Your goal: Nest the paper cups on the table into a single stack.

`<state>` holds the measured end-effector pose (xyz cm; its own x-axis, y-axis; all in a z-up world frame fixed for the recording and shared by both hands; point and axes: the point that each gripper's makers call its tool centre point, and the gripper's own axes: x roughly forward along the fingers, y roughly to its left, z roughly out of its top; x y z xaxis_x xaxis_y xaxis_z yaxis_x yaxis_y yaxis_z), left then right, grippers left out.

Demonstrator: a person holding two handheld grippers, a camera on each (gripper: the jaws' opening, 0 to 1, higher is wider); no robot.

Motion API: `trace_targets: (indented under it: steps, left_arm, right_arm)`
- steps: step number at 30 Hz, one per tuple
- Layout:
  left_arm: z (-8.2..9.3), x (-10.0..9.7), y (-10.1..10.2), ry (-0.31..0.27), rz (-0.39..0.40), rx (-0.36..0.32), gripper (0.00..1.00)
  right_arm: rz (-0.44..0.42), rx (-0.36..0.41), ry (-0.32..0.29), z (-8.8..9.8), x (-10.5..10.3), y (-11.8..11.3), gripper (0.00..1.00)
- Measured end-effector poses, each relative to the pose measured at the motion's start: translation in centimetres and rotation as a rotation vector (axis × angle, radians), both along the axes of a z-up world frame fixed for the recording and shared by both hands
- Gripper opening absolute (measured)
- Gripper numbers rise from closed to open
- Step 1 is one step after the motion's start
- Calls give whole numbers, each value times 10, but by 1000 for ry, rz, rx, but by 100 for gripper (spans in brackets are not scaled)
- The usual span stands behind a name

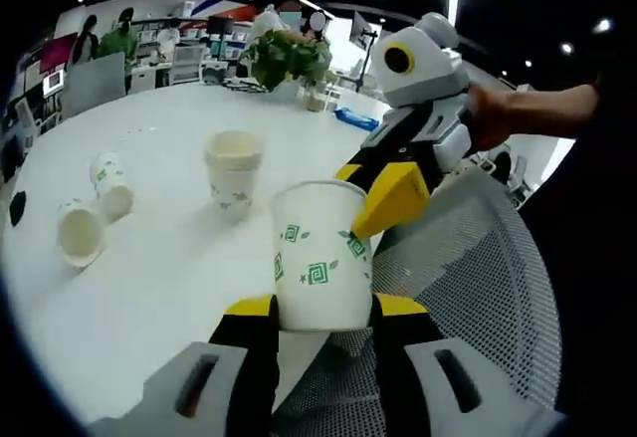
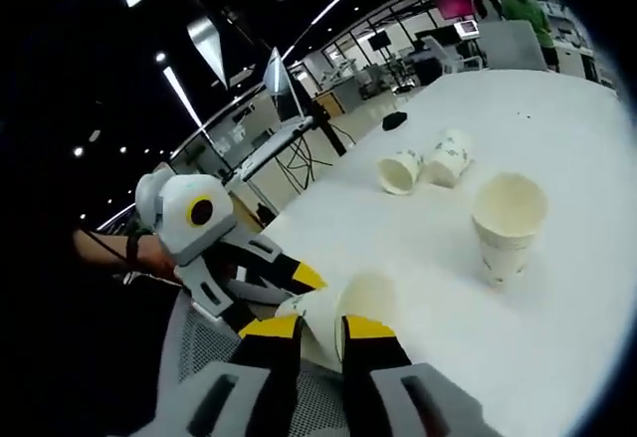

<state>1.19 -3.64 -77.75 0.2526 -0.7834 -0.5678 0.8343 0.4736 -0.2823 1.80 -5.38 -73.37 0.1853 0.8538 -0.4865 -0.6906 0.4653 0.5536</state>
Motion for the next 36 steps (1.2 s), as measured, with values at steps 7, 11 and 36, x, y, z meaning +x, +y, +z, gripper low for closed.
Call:
trace_targets:
  steps: [7,11,36]
  left_arm:
    - [0,0,1,3,10,1,36]
    - [1,6,5,14,56,-6,33]
    - [-5,49,50,2,333,34,51]
  right_arm:
    - [-12,36,19,8,-3,4,5]
    - [-14,48,19,11,-6,7,0]
    - [-286,-44,-184,61,102,-65,0]
